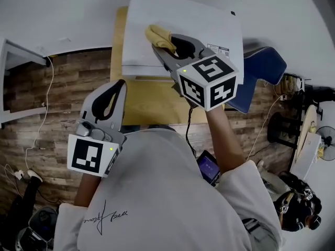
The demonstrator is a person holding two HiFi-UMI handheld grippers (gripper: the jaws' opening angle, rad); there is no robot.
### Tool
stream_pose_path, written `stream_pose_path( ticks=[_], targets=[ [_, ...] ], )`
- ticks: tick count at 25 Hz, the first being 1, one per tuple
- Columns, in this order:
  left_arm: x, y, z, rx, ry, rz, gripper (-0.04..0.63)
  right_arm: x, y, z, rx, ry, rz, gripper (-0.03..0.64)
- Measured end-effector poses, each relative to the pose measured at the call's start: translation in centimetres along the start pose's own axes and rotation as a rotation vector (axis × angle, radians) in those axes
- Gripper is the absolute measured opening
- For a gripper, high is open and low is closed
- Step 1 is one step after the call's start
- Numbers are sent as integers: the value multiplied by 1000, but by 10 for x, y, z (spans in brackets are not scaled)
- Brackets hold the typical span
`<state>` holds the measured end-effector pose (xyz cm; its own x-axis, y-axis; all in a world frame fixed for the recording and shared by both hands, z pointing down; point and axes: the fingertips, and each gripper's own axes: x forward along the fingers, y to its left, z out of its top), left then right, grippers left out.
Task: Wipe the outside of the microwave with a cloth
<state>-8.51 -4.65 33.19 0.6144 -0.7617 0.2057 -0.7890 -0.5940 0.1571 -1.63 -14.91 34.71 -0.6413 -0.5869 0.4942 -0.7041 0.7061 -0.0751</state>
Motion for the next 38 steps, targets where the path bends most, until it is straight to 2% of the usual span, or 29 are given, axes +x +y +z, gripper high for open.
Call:
stream_pose_path(
  ticks=[6,11,16,23,28,38],
  targets=[
    [14,-8,4,1,-4,-18,-11,-31,-22,0,73,-66,-34,121],
    [24,-16,5,31,6,-14,-12,-55,-34,-7,87,-96,-65,121],
    [27,-25,10,25,-3,-2,-12,-83,-41,-13,110,-135,-91,121],
    [33,-28,9,-3,-4,30,-12,-116,-49,-35,228,-195,-109,121],
    [36,-33,10,24,3,67,-12,-145,-59,-50,256,-209,-151,121],
    [39,-42,3,-16,12,84,-12,-185,-63,-81,251,-236,-229,120]
  ],
)
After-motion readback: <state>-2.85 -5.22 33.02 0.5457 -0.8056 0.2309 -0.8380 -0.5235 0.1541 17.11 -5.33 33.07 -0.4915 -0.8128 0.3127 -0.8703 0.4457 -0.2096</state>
